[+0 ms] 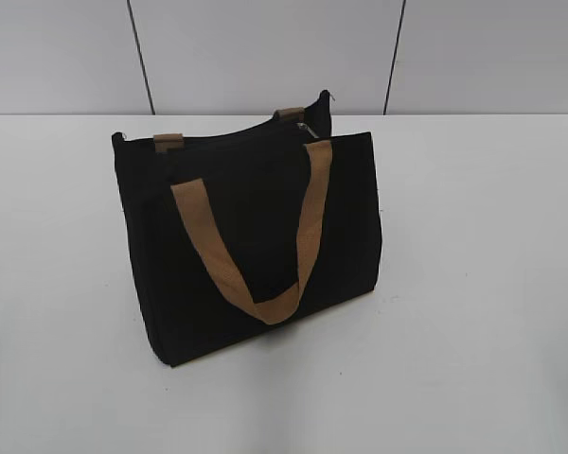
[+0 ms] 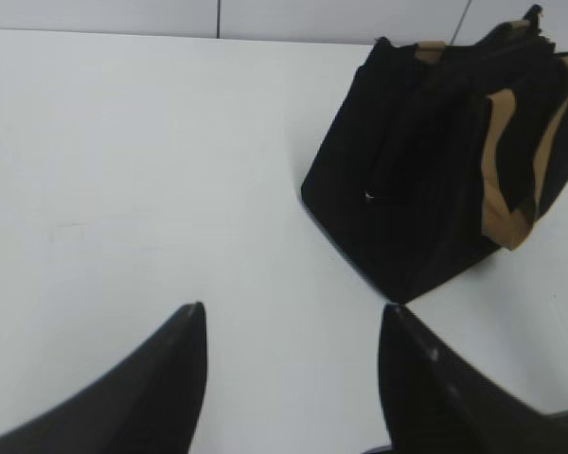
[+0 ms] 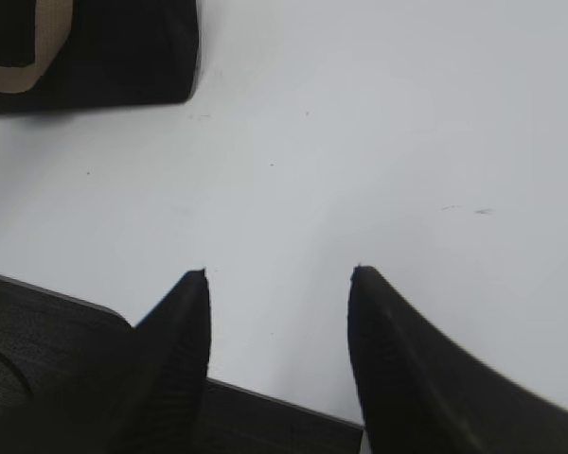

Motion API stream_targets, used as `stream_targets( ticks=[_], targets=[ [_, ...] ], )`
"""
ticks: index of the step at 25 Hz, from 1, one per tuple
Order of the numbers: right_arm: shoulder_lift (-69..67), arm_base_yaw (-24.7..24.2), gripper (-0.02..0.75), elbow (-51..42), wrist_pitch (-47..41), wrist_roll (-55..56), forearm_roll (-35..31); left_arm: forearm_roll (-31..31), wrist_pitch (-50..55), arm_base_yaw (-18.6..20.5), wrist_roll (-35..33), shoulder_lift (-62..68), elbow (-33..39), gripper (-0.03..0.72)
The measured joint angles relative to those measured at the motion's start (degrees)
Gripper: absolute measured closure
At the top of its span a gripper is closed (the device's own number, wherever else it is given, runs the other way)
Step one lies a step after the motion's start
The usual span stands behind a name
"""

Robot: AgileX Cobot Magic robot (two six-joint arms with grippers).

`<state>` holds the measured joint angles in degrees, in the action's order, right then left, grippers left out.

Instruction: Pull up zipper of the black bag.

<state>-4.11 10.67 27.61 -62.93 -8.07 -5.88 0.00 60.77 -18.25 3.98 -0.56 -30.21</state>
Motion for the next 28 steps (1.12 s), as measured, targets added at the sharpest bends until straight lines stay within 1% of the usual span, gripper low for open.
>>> stream_targets(
  ticks=[3,6,9,12,15,28],
  targets=[
    [0.0,-0.3,0.367,0.0,0.0,0.0,0.0,0.5,0.0,4.0,0.0,0.0,0.0,0.252],
    [0.6,-1.9,0.367,0.0,0.1,0.0,0.0,0.0,0.0,8.3,0.0,0.0,0.0,0.252],
    [3.4,-4.2,0.367,0.0,0.1,0.1,0.0,0.0,0.0,11.6,0.0,0.0,0.0,0.252],
    [4.5,-5.9,0.367,0.0,0.0,0.1,0.0,0.0,-0.1,13.6,0.0,0.0,0.0,0.252],
    [4.5,-6.8,0.367,0.0,0.0,0.1,-0.2,0.0,-0.1,14.3,0.0,0.0,0.0,0.252],
    [4.5,-6.9,0.367,0.0,0.0,0.1,-0.2,0.6,-0.1,14.5,0.0,0.0,0.0,0.252]
  ],
)
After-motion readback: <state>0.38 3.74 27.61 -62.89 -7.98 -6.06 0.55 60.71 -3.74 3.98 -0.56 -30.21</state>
